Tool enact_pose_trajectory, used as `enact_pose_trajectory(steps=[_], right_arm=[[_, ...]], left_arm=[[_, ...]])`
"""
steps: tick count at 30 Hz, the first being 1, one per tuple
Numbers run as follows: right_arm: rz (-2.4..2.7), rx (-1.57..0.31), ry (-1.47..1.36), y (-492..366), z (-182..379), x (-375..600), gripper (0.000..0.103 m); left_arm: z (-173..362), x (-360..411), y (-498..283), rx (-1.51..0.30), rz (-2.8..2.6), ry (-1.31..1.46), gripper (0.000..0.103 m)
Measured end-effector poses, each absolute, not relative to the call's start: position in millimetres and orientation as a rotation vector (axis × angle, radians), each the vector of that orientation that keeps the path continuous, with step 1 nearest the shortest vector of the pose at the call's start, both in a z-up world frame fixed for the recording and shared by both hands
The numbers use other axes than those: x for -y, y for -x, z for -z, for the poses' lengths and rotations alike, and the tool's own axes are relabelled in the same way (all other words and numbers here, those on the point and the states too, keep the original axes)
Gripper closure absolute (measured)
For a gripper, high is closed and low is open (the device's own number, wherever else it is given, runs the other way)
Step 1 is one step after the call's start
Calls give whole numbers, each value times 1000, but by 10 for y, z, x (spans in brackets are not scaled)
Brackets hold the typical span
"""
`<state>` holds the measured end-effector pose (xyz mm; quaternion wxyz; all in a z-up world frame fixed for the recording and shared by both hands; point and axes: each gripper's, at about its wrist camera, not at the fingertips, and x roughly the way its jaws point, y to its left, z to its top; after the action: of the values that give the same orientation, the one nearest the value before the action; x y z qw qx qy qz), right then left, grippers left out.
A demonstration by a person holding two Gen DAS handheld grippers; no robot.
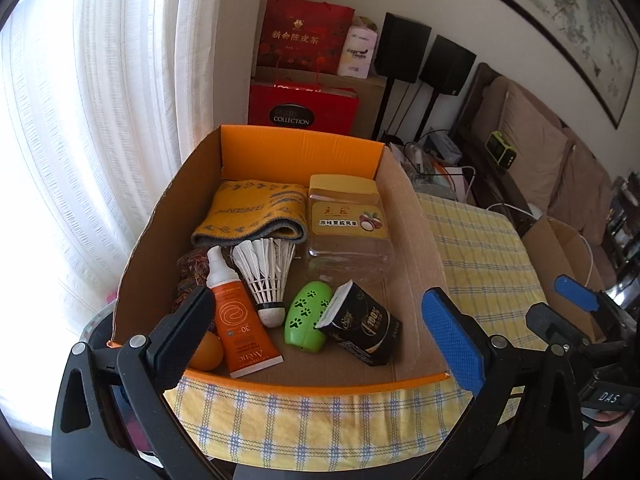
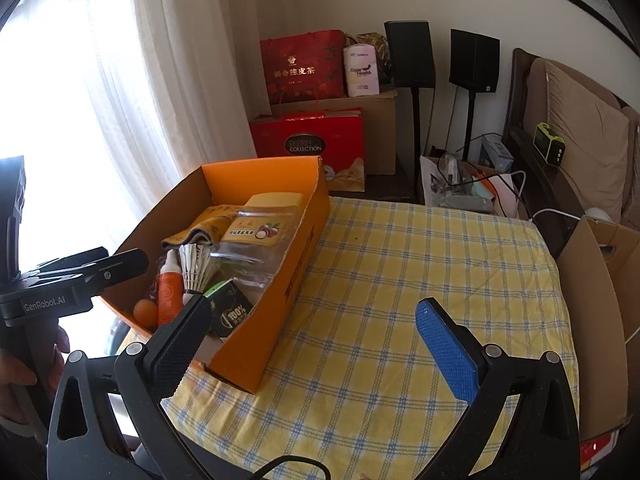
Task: Organize objects
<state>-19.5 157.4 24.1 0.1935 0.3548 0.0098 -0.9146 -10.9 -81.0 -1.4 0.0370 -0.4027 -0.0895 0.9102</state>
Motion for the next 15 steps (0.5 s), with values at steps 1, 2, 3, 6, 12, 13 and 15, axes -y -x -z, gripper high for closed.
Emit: enact_pose_trajectory(steps=[1,2,3,6,12,13,15], right_arm=[[2574,-33,-992,158,-244,-1598,0],[2583,-37,-987,124,-246,-1624,0],[2590,-36,-984,79,-247,-1662,0],[2595,-2,-984,-20,-241,-1769,0],[2615,35,-1002,-143,-171,-1929,0],[2624,29,-1001,-167,-164,-1944,0],[2644,22,-998,-229,-152,-1989,0]], left_arm=[[19,780,80,272,-2791,1236,0],[20,744,43,265,-2790,1232,0],[20,706,7,247,-2795,1228,0],[35,587,-101,191,-2808,1218,0],[91,429,-281,165,-2801,1231,0],[98,414,-301,153,-2806,1239,0],[115,400,-348,137,-2817,1248,0]])
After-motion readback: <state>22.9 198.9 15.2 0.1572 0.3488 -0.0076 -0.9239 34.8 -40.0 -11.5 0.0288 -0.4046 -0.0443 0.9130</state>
